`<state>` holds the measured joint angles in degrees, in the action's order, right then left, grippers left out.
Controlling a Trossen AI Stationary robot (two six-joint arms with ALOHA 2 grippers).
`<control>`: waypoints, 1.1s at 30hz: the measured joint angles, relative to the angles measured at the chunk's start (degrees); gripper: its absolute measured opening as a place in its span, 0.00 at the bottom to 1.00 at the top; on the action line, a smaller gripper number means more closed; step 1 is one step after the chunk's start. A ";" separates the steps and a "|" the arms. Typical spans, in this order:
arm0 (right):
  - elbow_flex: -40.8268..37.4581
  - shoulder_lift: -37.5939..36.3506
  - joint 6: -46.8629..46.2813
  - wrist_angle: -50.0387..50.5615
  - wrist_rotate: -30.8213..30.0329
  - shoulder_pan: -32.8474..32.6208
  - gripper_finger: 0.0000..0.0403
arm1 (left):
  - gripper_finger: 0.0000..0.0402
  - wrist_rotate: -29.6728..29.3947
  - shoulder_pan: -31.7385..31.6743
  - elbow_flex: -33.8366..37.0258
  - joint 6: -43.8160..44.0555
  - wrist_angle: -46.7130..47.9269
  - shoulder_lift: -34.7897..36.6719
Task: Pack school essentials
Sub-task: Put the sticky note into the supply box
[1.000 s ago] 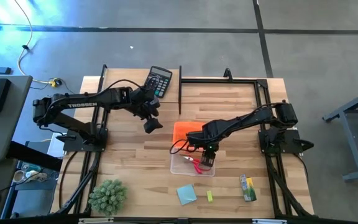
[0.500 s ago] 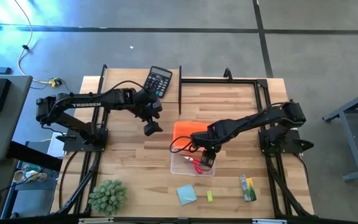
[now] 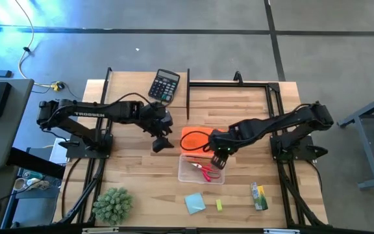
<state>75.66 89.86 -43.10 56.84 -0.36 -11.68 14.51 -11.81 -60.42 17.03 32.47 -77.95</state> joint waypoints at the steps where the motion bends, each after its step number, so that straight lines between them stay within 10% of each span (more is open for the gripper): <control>1: 0.00 -0.74 -0.38 0.29 -0.79 0.00 0.32 | 1.00 0.10 0.60 0.00 0.86 -0.02 0.00; 18: -0.04 -7.21 -4.93 1.22 -9.54 0.40 0.32 | 1.00 -1.15 14.11 0.00 2.28 -9.82 0.02; 33: -0.04 -7.04 -4.47 1.50 -10.64 6.82 0.32 | 1.00 -17.55 24.61 -0.97 3.25 -12.16 0.03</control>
<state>75.61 82.83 -47.57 58.34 -11.00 -4.86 -3.05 12.79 -61.39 20.28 20.30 -77.92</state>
